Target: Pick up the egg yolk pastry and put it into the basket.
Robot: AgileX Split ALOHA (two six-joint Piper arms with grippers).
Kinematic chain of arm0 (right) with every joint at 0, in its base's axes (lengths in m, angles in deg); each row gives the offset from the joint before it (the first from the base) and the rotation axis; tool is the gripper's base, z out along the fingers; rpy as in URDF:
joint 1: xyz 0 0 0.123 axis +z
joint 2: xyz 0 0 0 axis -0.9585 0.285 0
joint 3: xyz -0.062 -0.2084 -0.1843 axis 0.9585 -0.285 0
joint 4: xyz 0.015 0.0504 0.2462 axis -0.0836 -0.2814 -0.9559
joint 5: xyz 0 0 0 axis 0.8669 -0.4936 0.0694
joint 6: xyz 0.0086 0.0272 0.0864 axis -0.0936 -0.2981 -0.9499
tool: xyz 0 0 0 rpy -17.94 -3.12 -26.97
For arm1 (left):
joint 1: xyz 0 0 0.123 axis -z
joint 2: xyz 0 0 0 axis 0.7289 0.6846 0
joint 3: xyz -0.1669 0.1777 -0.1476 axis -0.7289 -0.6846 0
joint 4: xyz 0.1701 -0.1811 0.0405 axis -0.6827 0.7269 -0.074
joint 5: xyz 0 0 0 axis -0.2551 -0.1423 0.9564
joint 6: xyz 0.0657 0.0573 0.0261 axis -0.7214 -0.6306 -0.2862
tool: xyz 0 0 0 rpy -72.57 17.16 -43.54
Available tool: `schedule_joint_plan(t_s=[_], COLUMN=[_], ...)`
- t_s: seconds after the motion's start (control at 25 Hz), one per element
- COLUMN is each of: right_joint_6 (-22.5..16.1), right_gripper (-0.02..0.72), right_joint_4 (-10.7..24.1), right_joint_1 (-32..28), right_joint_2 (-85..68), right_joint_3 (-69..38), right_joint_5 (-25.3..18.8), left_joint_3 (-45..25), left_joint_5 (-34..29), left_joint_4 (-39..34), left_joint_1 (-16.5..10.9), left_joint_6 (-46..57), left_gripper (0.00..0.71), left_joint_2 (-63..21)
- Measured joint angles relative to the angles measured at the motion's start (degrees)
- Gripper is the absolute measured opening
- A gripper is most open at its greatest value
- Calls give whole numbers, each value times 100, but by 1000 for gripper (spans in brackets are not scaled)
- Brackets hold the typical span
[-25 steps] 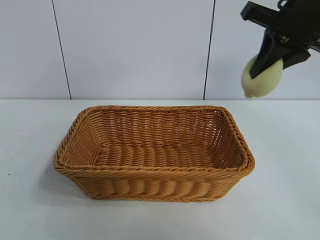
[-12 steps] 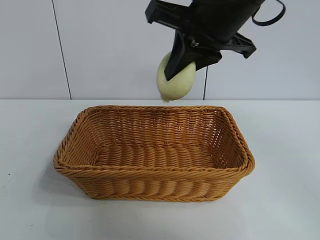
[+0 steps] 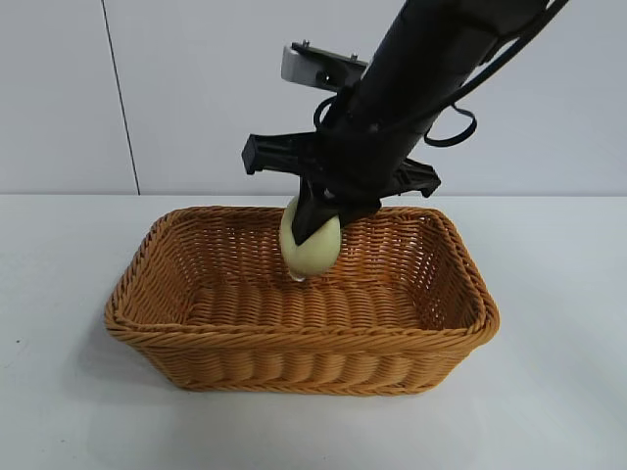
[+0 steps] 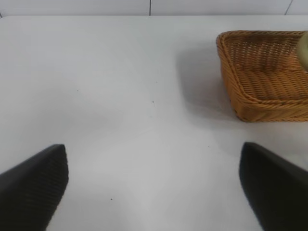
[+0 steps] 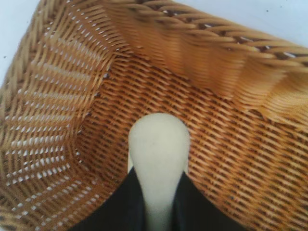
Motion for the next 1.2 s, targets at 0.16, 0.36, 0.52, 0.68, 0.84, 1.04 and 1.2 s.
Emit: schedule_joint_plan(t_s=[0.16,0.36,0.52,0.68,0.84,1.04,1.2], right_joint_6=[0,0,-131,-536,-744,-970,-1054], right_gripper=[490,643,655,655,655,655,655], right_joint_4=[0,38,278,983,1552,2249,2278], right_joint_1=[0,0,0,-16,-16,-67,-459], right_joint_2=[0,-19,-205,-271,-276,-295,-311], right_joint_3=[0,0,372,1361,2095,2786,2843], right_joint_5=[-25,-392,-1251,-2420,-3337,-4206,-4316], left_joint_3=[0,0,0,0,0,0,0], left_joint_5=[0,0,0,0,0,0,0], left_joint_4=[0,0,0,0,0,0,0], left_joint_1=[0,0,0,0,0,0,0], left_joint_6=[0,0,0,0,0,0,0], left_gripper=[692,692,692,692,692,692,692], left_joint_2=[0,0,0,0,0,0,0])
